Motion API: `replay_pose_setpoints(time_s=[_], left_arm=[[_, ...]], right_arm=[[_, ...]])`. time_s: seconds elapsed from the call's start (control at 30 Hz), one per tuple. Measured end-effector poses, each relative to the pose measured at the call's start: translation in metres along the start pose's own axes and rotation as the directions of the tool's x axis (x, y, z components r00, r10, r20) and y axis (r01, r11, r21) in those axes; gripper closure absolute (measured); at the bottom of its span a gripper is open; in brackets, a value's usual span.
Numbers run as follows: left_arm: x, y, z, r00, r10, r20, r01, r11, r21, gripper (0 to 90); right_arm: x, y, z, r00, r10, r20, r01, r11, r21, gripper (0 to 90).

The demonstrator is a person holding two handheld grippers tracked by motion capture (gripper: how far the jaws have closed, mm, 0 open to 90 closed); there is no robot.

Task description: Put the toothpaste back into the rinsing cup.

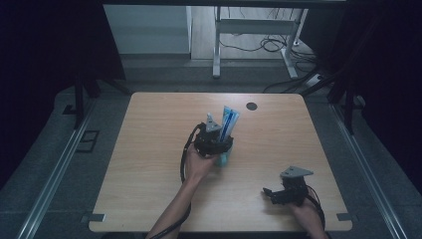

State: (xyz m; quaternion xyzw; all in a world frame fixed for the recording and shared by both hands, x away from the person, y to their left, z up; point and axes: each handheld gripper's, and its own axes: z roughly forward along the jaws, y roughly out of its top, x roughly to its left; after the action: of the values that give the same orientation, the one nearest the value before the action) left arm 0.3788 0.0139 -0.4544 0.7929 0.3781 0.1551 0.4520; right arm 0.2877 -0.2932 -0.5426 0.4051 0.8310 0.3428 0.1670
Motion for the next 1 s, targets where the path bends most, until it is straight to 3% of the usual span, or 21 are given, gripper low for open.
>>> replay_pose_setpoints(time_s=[0.63,1.0], left_arm=[[-0.01,0.007,-0.021,0.9987,0.044,0.024,-0.045,0.9976,0.052,15.7],[-0.01,0.004,-0.032,0.9983,0.043,0.039,-0.046,0.9968,0.066,12.2]], right_arm=[[0.0,0.0,0.0,1.0,-0.002,0.001,0.002,1.0,-0.001,2.1],[0.0,0.0,0.0,1.0,-0.001,0.0,0.001,1.0,-0.001,2.1]])
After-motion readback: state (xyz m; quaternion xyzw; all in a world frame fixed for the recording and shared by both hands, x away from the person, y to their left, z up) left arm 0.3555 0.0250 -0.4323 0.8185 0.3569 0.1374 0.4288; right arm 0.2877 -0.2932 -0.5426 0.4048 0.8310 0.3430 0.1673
